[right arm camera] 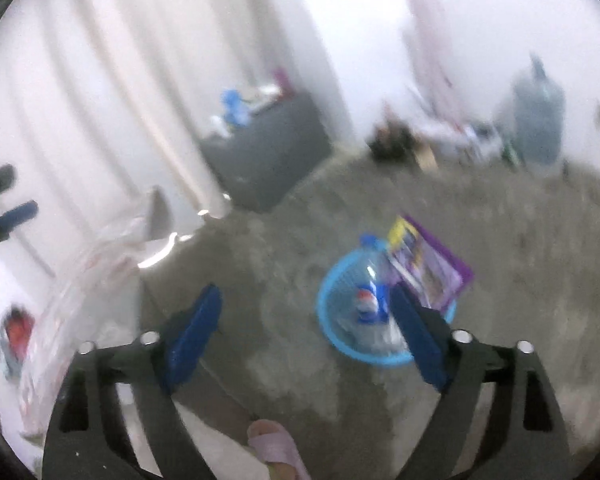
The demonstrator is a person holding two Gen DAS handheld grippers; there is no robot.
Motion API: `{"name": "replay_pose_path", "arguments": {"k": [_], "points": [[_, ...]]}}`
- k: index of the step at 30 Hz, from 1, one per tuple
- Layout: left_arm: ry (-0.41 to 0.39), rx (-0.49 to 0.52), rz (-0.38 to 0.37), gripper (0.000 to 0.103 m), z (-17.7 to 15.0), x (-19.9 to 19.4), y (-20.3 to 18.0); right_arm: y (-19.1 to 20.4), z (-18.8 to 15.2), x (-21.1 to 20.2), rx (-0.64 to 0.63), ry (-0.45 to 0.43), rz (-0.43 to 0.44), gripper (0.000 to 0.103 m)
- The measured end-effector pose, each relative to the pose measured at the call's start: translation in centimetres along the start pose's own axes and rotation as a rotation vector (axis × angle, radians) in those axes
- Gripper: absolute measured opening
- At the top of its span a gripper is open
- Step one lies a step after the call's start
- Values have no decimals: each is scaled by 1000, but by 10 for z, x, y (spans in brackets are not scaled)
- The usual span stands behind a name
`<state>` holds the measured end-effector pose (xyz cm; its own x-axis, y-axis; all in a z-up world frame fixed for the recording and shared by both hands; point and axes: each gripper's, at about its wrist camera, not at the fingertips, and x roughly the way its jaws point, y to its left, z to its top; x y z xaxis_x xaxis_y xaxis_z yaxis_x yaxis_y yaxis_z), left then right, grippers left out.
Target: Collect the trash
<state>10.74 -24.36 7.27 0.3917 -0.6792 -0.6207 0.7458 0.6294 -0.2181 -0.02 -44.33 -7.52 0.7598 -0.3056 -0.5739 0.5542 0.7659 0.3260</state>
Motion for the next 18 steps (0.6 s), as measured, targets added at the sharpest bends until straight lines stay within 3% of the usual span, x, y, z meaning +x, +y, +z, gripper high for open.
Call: {"name": "replay_pose_path", "arguments": {"k": [4, 8, 11, 14, 18], "points": [[-58, -133, 229, 97, -34, -61, 41, 59, -3, -28, -148, -41, 10, 95], [-98, -250, 438, 97, -74, -106, 73, 113, -15, -34, -260, -15, 33, 95], [-126, -282, 590, 97, -102, -132, 86, 156, -30, -32, -370, 17, -14, 95], [-109, -332, 686, 97, -130, -147, 98, 180, -44, -26, -415, 82, -43, 95], [-23, -412, 784, 97, -160, -145, 109, 190, -55, -23, -359, 170, -90, 95]]}}
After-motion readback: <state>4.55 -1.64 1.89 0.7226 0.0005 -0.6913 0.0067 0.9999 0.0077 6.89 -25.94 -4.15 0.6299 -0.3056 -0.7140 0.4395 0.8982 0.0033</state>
